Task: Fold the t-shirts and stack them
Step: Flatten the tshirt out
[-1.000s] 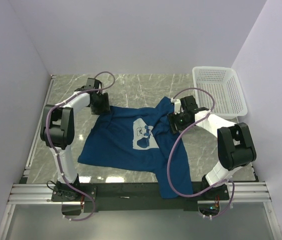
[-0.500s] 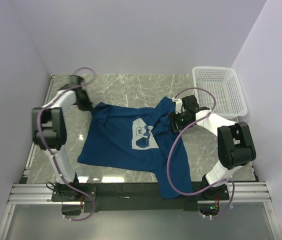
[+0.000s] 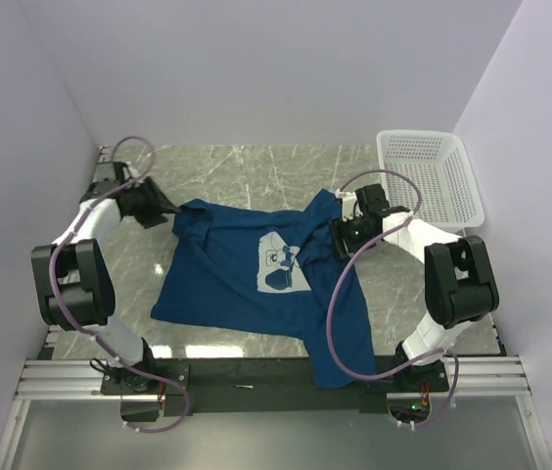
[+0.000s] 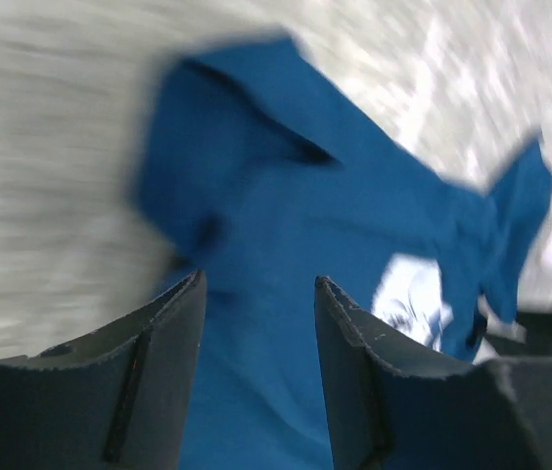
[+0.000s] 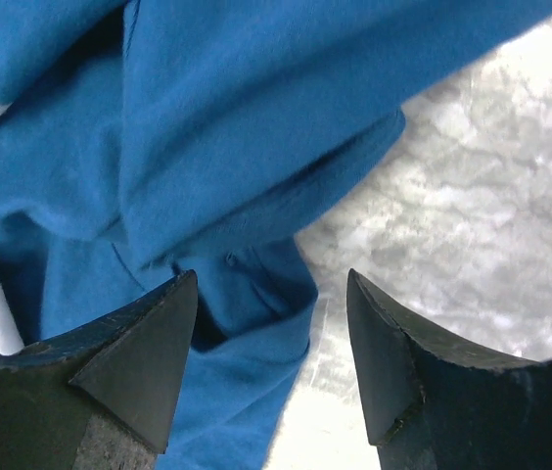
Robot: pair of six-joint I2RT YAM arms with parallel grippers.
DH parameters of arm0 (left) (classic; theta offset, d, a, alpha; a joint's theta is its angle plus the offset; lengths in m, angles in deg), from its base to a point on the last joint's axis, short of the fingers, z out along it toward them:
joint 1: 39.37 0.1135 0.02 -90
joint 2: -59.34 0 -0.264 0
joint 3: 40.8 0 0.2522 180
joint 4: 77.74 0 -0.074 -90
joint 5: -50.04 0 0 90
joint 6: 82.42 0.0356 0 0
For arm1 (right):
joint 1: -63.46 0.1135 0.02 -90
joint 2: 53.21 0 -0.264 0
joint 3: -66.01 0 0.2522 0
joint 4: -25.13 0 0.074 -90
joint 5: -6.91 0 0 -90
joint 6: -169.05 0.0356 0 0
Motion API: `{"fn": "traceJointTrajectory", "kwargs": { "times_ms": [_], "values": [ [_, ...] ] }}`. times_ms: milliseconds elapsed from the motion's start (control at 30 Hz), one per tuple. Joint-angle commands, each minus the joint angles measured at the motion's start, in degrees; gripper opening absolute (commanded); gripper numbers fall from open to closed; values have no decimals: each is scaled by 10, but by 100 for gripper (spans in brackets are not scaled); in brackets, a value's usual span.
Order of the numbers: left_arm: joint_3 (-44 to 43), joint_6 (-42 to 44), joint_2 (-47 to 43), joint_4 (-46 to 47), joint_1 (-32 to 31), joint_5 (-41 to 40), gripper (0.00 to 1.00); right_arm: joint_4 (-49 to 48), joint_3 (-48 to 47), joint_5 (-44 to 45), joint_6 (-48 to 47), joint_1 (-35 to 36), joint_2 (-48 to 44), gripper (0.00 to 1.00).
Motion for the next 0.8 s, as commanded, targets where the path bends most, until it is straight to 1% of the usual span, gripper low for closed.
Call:
{"fn": "traceJointTrajectory", "kwargs": {
  "times_ms": [0,167,367,467,500,533,600,633,700,733,767],
  "values": [
    [16,19,-35,9,-52,19,54,12,-33,-13,-12,-8,33,69],
    [20,15,-24,14,-65,3,54,36,-49,-20,-16,-8,65,67],
    [-7,31,2,-6,-75,-8,54,61,-31,-21,-39,-16,39,65],
    [-8,35,5,-8,-77,-11,54,80,-23,-35,-59,-21,26,60],
    [-7,36,5,-8,-78,-11,54,86,-20,-41,-64,-22,22,57],
    [-5,38,4,-7,-77,-11,54,94,-20,-49,-74,-22,24,47],
    [1,41,2,-5,-78,-12,54,114,-18,-53,-81,-21,31,30],
    [4,42,1,-5,-78,-13,54,121,-17,-49,-85,-22,33,20],
    [13,43,-6,-3,-78,-15,54,120,-3,-38,-86,-28,20,8],
    [19,44,-8,-2,-78,-16,54,115,3,-28,-86,-33,11,0],
    [21,45,-13,-3,-78,-17,54,113,8,-2,-86,-45,0,0]
  ]
}}
